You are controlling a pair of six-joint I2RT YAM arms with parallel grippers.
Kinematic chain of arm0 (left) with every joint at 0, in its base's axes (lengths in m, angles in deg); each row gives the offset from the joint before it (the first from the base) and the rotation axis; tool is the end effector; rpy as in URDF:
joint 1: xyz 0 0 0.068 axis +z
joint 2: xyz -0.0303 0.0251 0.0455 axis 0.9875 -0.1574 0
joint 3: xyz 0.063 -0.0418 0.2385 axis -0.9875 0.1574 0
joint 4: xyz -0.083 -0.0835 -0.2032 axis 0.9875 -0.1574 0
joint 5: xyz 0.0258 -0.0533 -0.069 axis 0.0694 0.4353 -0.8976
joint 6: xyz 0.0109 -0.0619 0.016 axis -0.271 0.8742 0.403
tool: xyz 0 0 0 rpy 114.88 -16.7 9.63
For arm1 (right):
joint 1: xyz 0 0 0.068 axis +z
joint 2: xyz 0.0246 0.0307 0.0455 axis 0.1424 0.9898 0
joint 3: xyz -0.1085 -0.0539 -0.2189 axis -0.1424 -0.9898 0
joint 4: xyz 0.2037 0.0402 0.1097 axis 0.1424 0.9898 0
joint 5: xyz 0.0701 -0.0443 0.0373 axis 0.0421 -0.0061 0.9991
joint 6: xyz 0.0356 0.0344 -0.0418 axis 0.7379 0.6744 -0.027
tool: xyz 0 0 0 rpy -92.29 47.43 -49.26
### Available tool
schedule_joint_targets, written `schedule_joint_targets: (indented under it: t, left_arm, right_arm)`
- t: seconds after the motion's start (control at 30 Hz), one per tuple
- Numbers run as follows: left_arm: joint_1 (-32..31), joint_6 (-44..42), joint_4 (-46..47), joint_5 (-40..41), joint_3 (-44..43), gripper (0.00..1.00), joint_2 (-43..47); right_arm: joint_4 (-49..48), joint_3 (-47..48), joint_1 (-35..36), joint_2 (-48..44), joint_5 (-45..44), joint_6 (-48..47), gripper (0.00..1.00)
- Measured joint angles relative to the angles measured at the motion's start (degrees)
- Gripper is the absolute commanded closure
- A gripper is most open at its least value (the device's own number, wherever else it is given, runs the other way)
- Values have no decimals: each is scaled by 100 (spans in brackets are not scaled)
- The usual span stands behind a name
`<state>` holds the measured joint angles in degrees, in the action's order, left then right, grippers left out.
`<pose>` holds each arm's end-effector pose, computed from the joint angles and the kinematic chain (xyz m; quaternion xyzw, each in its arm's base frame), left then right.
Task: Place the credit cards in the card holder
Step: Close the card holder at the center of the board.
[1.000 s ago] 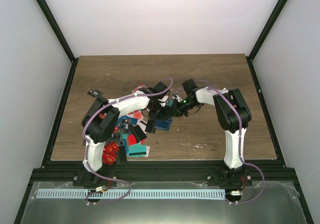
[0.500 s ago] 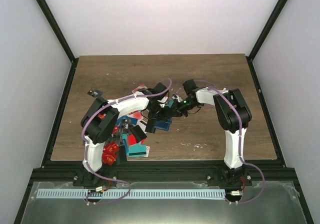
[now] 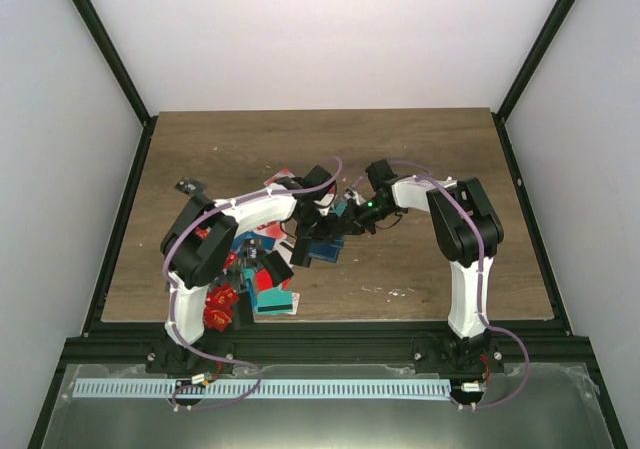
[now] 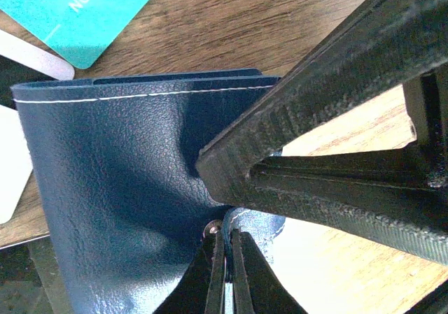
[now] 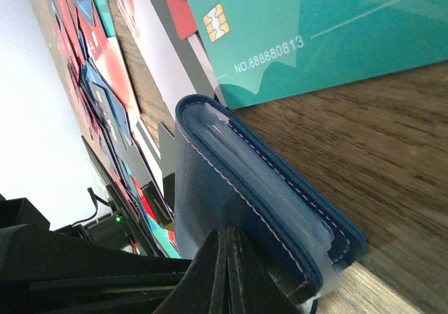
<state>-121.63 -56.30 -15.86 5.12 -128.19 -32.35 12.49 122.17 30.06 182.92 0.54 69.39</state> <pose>0.2676 -0.2515 0.1403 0.1420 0.9667 -0.2112 0.0257 0.3086 0.1664 0.1072 0.0297 -0.8962 -0.4376 0.0670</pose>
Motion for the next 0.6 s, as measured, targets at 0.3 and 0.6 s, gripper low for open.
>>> schedule_joint_targets:
  t: [0.3, 0.6]
  left_arm:
    - [151, -302, -260, -304, -361, 96, -291]
    - [221, -426, -752, -468, -739, 96, -640]
  right_arm:
    - [-140, -98, -4, -37, 22, 20, 99]
    - [-221, -120, -4, -37, 68, 105, 99]
